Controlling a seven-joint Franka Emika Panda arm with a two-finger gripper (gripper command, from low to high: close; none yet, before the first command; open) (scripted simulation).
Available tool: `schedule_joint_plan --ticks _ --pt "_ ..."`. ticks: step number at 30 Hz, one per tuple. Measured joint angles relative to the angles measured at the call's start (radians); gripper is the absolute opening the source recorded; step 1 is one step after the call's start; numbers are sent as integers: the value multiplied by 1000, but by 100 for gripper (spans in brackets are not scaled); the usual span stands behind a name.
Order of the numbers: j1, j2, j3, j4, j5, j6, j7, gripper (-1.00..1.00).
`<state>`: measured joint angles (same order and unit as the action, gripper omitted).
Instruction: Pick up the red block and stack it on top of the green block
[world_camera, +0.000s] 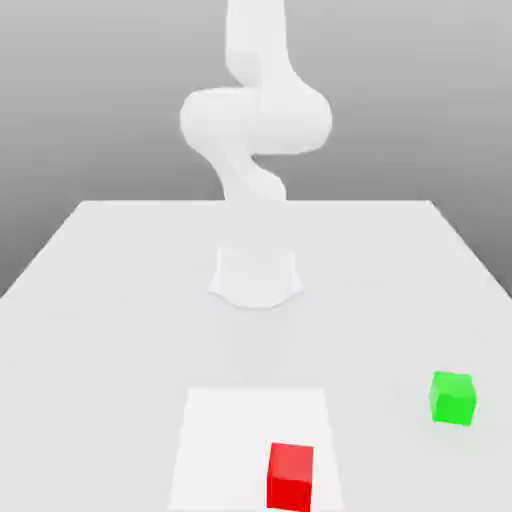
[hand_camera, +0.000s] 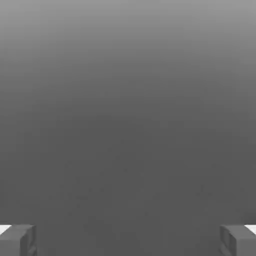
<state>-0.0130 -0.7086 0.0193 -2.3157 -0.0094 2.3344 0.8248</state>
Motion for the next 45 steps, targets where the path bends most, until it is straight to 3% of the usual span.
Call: schedule_joint_plan --ticks 15,29,30,37,45 --pt "-41 551 79 -94 -65 207 155 0" --pt "-6 1054 69 -137 -78 463 238 0" --pt "-1 1084 62 -133 -85 488 244 -100" --pt "0 1089 61 -132 -86 492 245 -100" --pt "23 897 122 -177 -56 344 224 -100"
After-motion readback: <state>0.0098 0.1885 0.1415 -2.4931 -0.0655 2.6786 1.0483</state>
